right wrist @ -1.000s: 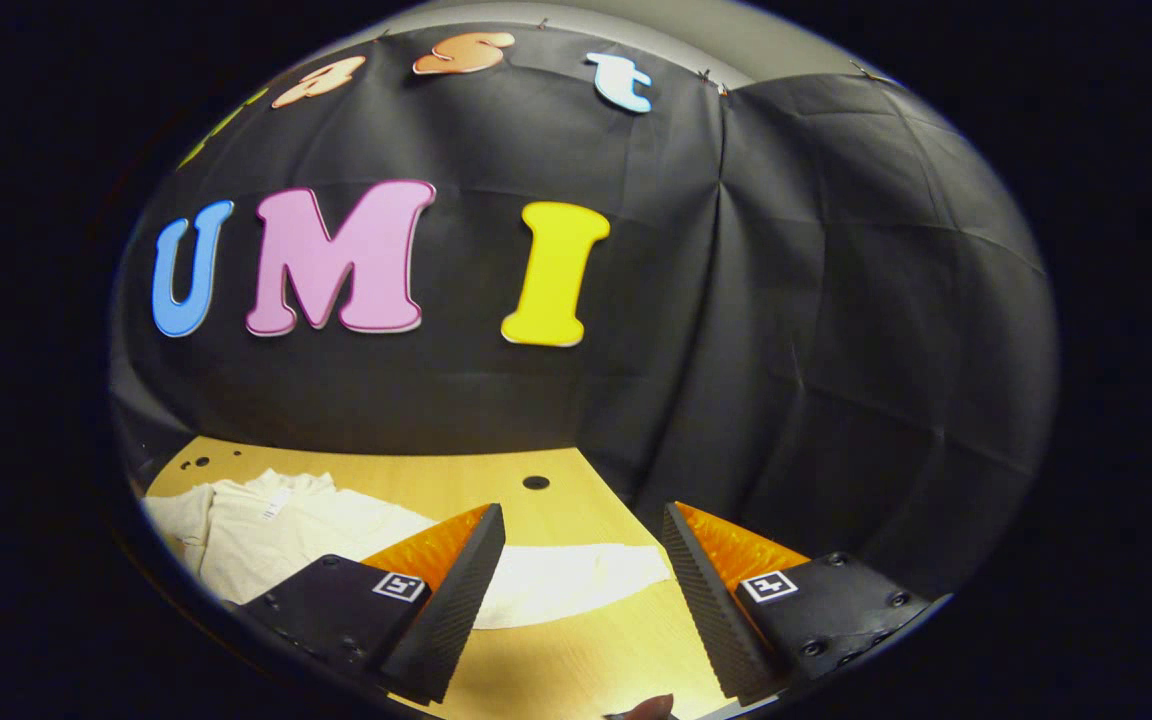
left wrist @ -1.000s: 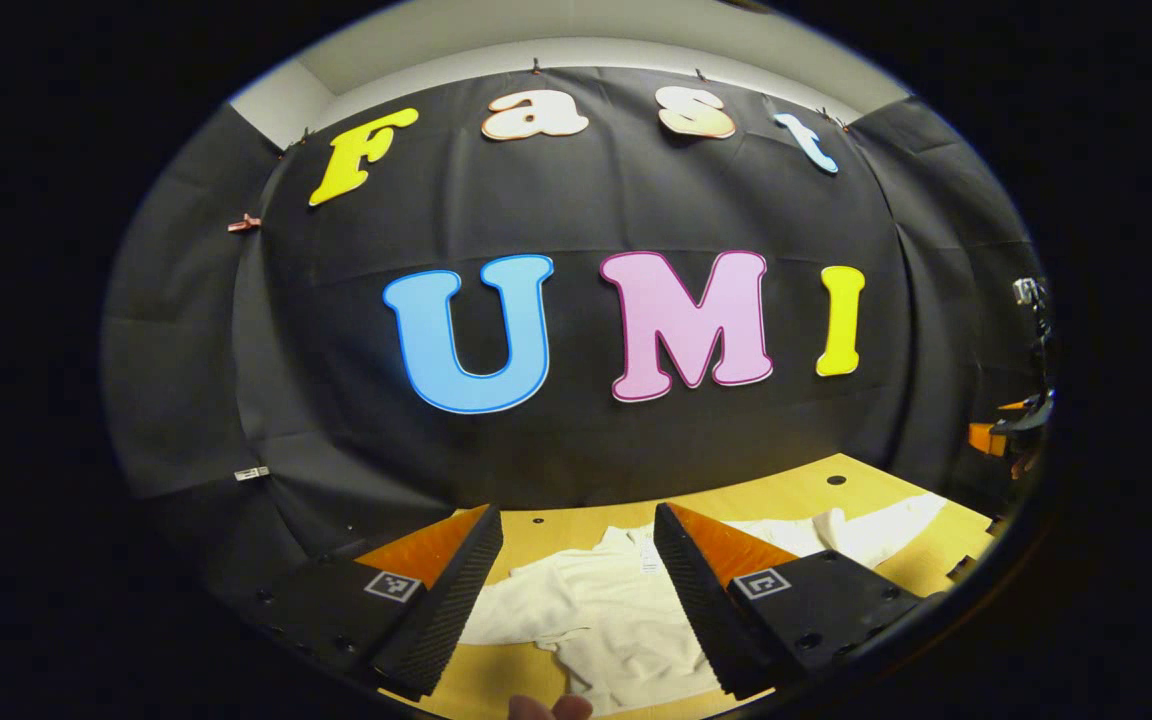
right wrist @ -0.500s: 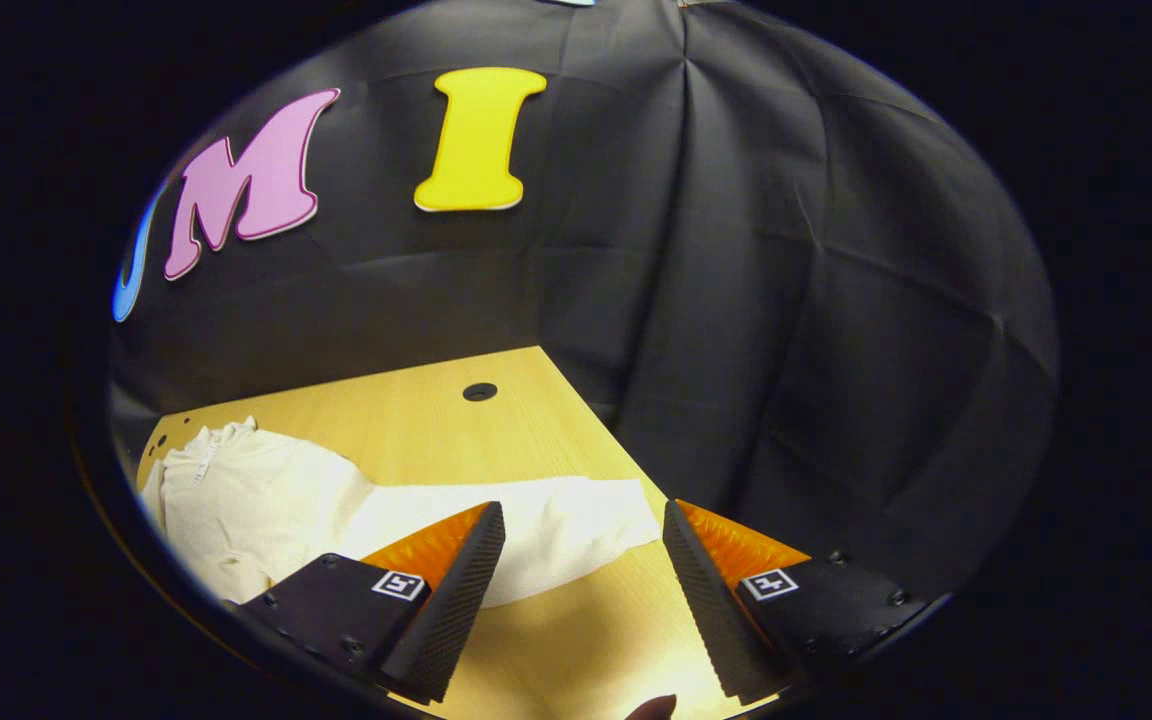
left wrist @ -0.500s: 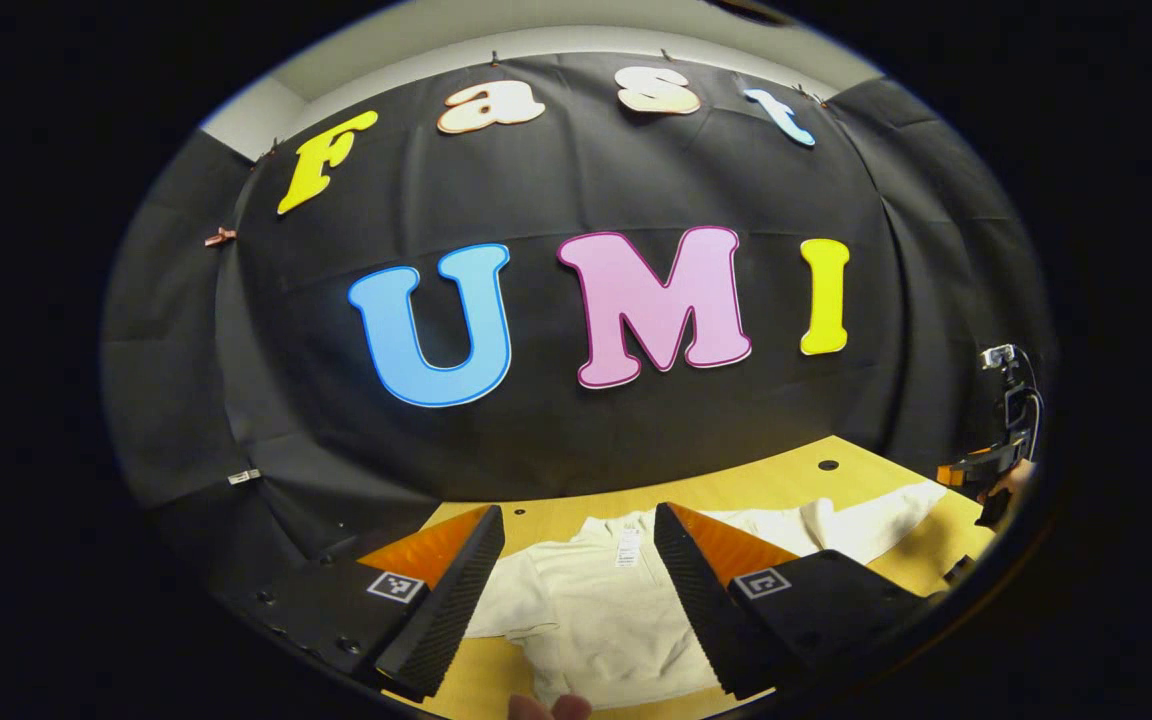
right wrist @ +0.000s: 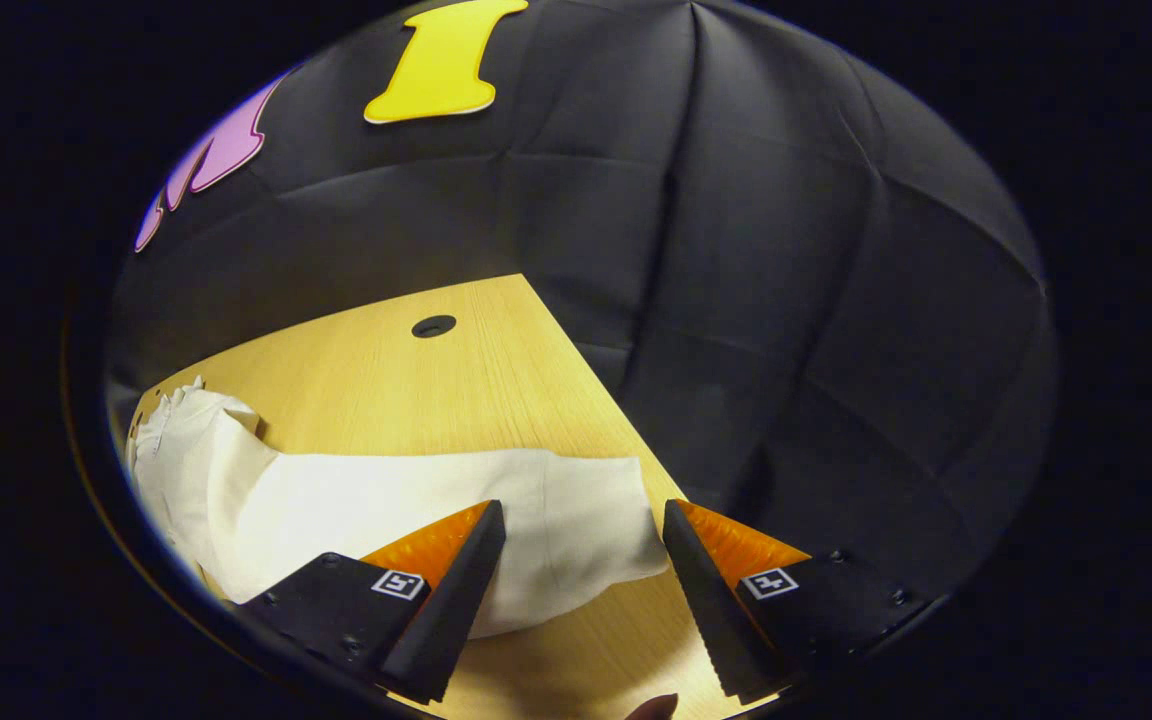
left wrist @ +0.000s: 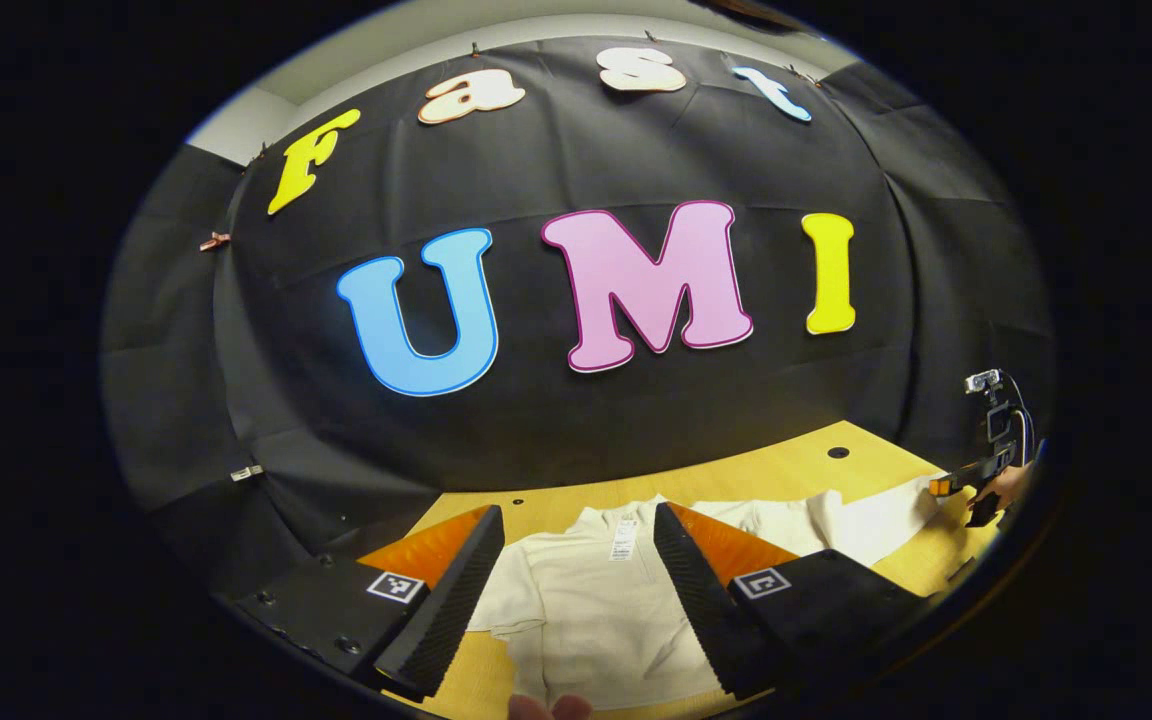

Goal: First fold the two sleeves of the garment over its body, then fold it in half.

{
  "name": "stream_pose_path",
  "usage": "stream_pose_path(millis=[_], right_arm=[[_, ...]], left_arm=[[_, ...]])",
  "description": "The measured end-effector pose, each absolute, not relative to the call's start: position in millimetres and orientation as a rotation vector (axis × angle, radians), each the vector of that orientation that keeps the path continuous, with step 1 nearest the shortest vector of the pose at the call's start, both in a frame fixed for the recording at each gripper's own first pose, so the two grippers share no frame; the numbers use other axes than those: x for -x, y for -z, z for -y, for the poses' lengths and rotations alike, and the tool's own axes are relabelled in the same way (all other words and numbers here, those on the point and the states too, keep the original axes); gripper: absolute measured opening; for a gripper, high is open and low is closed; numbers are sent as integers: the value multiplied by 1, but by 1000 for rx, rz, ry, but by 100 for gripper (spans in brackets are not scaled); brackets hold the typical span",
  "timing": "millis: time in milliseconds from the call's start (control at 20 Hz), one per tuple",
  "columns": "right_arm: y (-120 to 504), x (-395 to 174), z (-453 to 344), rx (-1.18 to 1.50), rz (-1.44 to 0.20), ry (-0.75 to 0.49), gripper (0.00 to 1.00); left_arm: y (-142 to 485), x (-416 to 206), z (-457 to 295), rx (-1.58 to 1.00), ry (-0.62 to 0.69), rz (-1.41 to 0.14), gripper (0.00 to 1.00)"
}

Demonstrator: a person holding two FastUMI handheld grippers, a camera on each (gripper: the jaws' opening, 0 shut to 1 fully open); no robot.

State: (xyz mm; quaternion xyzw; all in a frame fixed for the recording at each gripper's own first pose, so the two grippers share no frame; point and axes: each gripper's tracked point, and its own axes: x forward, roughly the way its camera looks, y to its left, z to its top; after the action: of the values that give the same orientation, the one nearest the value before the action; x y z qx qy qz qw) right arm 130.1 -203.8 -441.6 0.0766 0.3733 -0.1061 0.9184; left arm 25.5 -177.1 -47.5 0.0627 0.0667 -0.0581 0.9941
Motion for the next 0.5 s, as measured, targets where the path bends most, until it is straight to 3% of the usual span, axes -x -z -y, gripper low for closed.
stream_pose_path(millis=[100,150,250,300,350,400,450,500], right_arm=[[445,-135,200,-182,-761,201,93],[449,-136,197,-177,-768,194,100],[450,-138,188,-169,-762,169,97],[445,-140,179,-163,-740,140,70],[449,-139,173,-155,-757,123,72],[445,-142,172,-142,-740,142,13],[446,-141,172,-150,-750,165,22],[442,-141,172,-174,-747,192,11]], left_arm=[[50,-29,177,-127,105,-143,96],[53,-31,176,-127,100,-148,96],[57,-33,177,-132,92,-161,96],[58,-34,176,-139,89,-168,96],[60,-34,175,-145,84,-170,96],[61,-34,175,-148,83,-172,96],[63,-34,174,-148,81,-176,96],[65,-34,173,-146,78,-183,96]])
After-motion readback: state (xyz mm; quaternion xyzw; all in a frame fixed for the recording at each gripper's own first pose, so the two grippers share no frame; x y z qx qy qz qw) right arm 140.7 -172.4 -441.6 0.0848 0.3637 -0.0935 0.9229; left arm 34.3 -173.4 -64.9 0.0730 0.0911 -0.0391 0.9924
